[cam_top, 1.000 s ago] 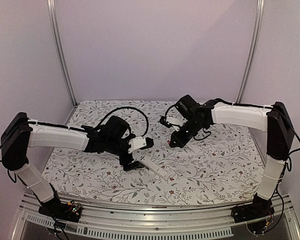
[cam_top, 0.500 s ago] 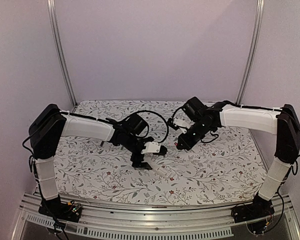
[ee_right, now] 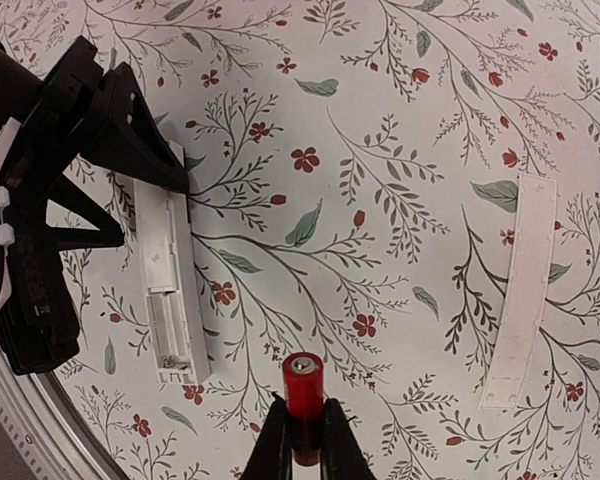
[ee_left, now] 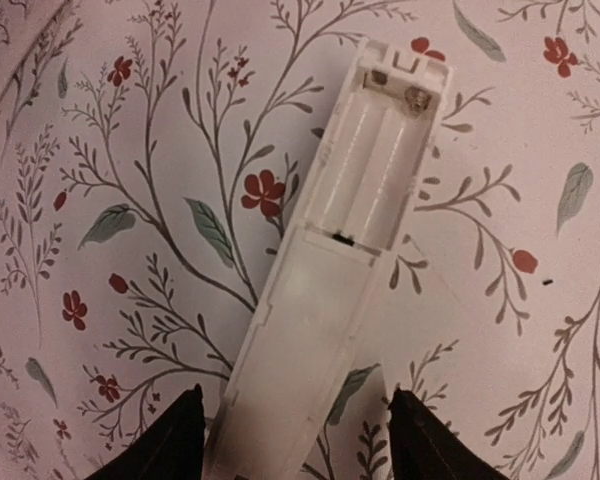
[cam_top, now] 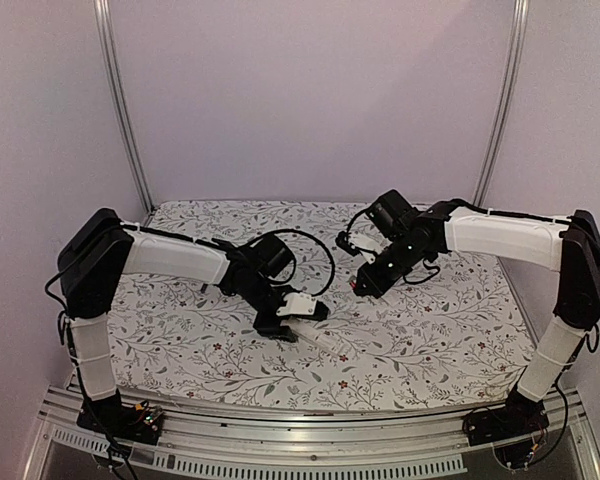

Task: Load the batteries into the remote control
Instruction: Adjust the remote control without batteries at the center of the board, then load the battery into the battery compartment.

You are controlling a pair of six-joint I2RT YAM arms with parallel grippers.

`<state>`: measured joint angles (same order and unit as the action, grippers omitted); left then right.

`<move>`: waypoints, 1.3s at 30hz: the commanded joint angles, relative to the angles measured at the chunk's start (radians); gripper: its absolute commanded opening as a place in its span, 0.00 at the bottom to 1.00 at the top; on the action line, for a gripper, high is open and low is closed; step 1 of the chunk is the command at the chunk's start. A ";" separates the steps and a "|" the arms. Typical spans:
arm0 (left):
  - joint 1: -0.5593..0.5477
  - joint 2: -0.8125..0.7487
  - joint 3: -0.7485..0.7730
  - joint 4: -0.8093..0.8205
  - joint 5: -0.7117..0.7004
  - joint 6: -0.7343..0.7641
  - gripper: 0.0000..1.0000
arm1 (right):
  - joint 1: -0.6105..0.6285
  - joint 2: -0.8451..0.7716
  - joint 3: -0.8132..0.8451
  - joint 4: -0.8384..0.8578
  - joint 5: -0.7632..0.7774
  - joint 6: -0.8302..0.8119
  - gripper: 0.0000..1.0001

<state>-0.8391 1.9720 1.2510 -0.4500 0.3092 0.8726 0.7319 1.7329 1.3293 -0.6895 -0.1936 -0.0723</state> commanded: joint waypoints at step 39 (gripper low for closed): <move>0.017 -0.663 -0.446 0.298 -0.291 -0.692 0.82 | 0.170 0.178 0.053 0.050 0.054 -0.298 0.00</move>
<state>-0.8684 1.4227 0.8886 -0.2184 0.0837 0.3492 0.8726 1.8782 1.3388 -0.6350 -0.2073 -0.2886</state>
